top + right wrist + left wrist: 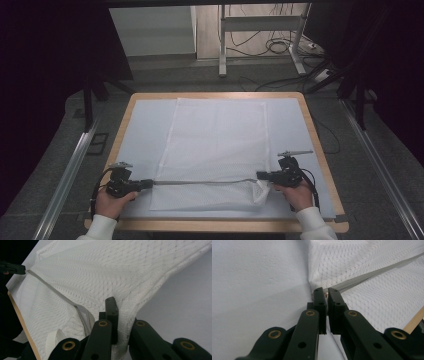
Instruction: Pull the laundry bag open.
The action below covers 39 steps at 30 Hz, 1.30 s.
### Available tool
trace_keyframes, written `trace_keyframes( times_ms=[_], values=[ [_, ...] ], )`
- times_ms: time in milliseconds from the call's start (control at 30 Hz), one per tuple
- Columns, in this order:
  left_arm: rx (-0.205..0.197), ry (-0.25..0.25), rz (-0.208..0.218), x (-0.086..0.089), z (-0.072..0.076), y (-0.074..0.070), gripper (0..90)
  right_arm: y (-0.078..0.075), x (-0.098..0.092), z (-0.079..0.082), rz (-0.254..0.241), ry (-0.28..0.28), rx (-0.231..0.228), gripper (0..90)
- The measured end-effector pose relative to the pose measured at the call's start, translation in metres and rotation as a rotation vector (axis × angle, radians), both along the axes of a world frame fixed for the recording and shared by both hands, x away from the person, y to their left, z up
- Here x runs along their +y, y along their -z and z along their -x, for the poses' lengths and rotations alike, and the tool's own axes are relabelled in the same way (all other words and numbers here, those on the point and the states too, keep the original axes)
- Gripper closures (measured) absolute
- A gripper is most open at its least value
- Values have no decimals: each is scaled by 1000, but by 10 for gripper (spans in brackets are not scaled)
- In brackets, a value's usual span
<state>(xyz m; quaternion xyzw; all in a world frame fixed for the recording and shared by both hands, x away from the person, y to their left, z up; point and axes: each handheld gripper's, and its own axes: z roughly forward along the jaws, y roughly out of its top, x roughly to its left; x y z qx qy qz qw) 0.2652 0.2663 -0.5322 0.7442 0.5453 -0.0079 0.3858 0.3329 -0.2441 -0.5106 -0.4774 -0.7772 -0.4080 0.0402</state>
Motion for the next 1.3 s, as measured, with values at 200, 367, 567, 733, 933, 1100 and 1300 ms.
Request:
trace_keyframes(
  times_ms=[200, 367, 567, 733, 933, 1100, 1300],
  values=[
    [-31, 7, -38, -6, 2, -4, 847, -1, 1, 1, 22, -10, -8, 869],
    [-130, -11, -62, -10, 7, -14, 624, -8, -3, 5, 64, 16, -83, 608],
    [-269, -10, -45, -24, 7, -34, 332, -18, -16, 15, 72, 42, -159, 345],
    [-282, -32, -65, -27, -3, -36, 284, -21, -38, 23, 64, 79, -236, 293],
    [-270, -53, -60, -26, -20, -33, 274, -21, -57, 25, 72, 110, -274, 272],
    [-268, -54, -59, -26, -20, -32, 274, -22, -59, 25, 73, 113, -281, 271],
    [-255, -58, -59, -22, -19, -28, 266, -22, -57, 25, 79, 109, -285, 257]
  ],
)
